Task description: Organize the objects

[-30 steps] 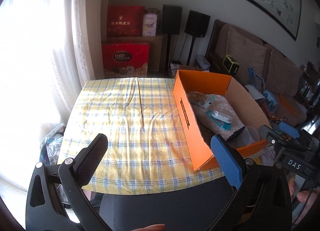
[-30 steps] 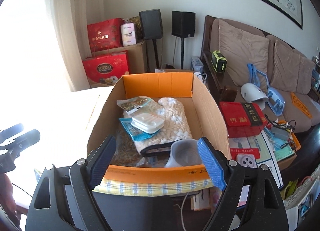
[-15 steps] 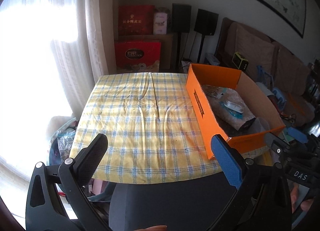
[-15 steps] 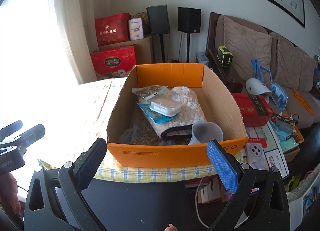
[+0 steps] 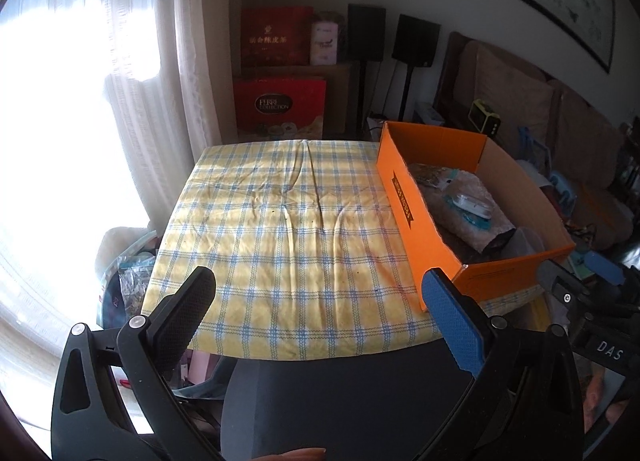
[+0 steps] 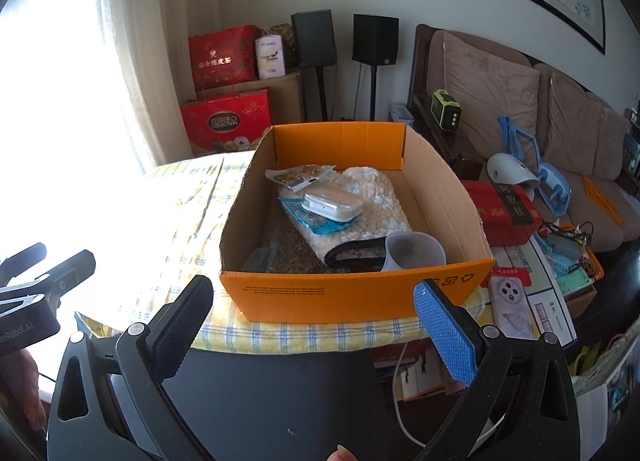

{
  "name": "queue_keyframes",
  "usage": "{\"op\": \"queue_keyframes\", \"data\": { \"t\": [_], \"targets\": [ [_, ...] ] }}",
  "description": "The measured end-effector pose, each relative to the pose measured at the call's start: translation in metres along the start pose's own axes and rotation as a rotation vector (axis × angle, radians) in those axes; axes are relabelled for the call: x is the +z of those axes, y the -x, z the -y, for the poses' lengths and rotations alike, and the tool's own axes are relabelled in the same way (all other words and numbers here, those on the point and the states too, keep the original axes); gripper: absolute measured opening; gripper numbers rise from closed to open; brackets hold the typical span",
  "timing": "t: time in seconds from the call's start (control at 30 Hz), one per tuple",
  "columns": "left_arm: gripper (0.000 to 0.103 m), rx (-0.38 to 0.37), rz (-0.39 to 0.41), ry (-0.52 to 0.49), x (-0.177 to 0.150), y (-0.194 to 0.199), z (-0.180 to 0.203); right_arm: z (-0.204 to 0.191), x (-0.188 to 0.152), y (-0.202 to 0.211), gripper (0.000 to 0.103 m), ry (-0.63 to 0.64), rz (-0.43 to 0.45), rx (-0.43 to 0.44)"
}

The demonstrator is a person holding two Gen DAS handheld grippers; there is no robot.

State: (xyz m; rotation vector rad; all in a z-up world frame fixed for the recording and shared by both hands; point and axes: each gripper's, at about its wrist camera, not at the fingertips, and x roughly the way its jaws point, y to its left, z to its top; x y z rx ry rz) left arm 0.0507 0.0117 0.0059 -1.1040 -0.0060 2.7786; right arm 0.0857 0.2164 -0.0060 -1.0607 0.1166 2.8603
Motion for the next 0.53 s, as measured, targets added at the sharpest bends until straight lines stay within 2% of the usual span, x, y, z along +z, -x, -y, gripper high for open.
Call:
{"op": "queue_keyframes", "data": {
  "t": [0.53],
  "targets": [
    [0.103,0.005,0.002,-0.009,-0.0007,0.0005,0.0035,0.0037,0.0005,0.0014,0.101,-0.007,0.009,-0.008]
  ]
}}
